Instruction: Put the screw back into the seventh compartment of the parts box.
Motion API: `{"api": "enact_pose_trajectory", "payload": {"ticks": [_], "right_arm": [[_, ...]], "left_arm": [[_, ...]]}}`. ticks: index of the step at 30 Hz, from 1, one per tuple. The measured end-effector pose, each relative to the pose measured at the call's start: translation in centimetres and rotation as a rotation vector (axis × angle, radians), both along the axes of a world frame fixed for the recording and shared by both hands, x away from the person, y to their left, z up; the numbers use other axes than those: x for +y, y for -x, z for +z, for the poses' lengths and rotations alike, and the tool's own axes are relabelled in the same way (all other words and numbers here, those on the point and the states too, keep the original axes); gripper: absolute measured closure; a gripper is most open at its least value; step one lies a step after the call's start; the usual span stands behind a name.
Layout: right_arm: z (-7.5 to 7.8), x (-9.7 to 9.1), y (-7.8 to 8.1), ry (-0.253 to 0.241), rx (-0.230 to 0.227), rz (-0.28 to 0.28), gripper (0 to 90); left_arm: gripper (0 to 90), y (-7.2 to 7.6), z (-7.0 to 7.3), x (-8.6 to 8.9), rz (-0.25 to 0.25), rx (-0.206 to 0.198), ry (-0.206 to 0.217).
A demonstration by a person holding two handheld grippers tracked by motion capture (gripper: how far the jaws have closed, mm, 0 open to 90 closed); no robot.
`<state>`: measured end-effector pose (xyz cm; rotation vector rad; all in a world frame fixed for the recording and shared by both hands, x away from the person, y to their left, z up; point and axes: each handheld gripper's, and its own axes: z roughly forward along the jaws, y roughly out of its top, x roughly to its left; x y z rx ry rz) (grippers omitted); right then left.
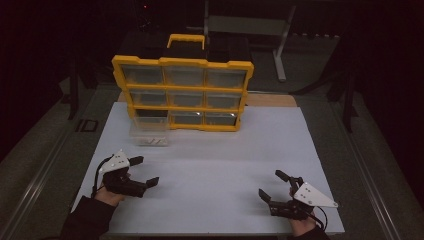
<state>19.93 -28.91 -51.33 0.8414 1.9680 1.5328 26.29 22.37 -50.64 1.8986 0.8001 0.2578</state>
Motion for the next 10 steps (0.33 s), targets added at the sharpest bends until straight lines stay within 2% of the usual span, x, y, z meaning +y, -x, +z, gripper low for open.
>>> {"api": "enact_pose_trajectory", "payload": {"ticks": [4, 7, 10], "right_arm": [[0.0, 0.0, 0.0, 0.0, 0.001, 0.0, 14.1], [0.0, 0.0, 0.0, 0.001, 0.003, 0.0, 14.1], [-0.1, 0.0, 0.0, 0.001, 0.005, 0.0, 14.0]], "left_arm": [[0.5, 0.2, -0.8, 0.2, 0.01, -0.019, -0.02], [0.5, 0.5, -1.7, 0.7, 0.025, -0.016, 0.009], [0.5, 0.5, -2.0, 0.9, 0.039, -0.022, 0.011]]}}
